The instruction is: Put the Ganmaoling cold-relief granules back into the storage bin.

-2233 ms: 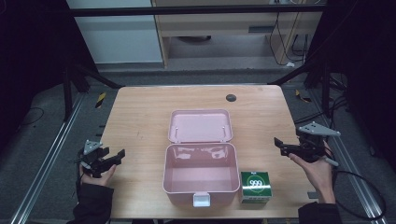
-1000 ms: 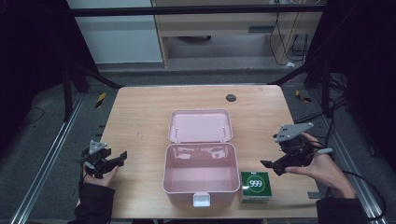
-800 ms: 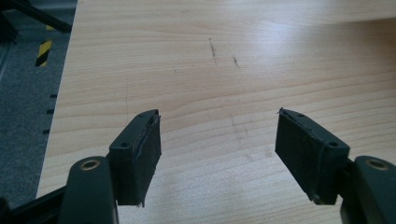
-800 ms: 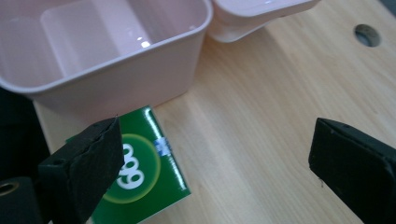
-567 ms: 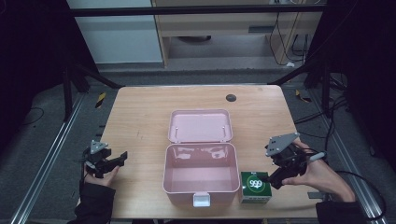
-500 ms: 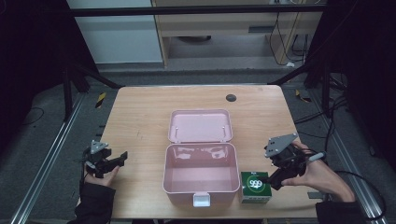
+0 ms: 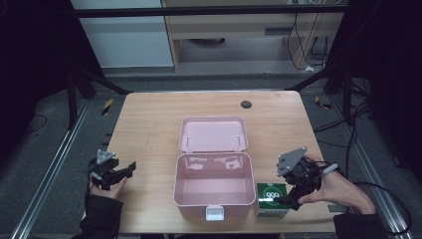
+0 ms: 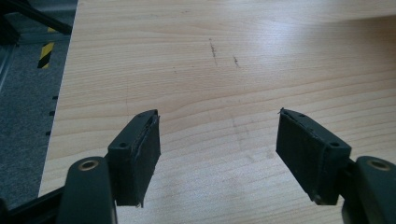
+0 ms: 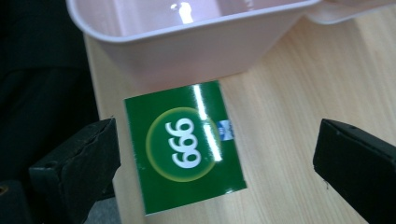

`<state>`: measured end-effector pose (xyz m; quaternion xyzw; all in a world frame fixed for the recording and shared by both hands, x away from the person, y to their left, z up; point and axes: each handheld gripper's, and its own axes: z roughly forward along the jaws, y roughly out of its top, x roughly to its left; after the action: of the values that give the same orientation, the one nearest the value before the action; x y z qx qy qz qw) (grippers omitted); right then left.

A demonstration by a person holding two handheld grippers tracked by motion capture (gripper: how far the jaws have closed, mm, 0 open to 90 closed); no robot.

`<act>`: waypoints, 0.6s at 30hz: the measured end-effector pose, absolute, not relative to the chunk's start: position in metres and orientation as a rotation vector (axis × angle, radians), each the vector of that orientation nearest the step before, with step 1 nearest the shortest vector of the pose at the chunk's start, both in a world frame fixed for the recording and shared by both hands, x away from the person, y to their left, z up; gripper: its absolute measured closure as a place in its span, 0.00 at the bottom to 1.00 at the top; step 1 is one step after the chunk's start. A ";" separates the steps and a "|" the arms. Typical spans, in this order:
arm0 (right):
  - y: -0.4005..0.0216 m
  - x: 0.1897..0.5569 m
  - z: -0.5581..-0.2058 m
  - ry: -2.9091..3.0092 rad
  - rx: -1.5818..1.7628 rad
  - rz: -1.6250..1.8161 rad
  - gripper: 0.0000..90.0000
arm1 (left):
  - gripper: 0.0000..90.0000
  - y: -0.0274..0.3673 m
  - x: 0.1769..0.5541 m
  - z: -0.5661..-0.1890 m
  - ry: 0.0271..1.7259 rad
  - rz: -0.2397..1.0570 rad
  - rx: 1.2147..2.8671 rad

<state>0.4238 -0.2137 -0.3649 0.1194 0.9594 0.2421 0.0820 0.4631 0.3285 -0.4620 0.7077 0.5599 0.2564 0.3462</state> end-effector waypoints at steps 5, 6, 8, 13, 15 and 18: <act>-0.212 0.422 -0.365 2.886 0.334 0.692 0.02 | 0.33 0.328 0.463 -0.462 1.453 0.664 1.838; -0.212 0.422 -0.365 2.886 0.328 0.687 0.02 | 0.33 0.328 0.463 -0.462 1.452 0.665 1.840; -0.211 0.421 -0.366 2.890 0.321 0.680 0.02 | 0.33 0.328 0.463 -0.462 1.452 0.665 1.840; -0.209 0.419 -0.370 2.914 0.291 0.639 0.03 | 0.33 0.328 0.463 -0.462 1.451 0.663 1.840; -0.208 0.419 -0.372 2.918 0.281 0.617 0.03 | 0.33 0.328 0.464 -0.462 1.451 0.660 1.841; -0.207 0.420 -0.375 2.927 0.277 0.603 0.03 | 0.33 0.328 0.463 -0.462 1.451 0.661 1.841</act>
<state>0.4198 -0.2067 -0.3750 0.0920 0.9729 0.2004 0.0700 0.4634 0.3280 -0.4623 0.7091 0.5592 0.2548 0.3458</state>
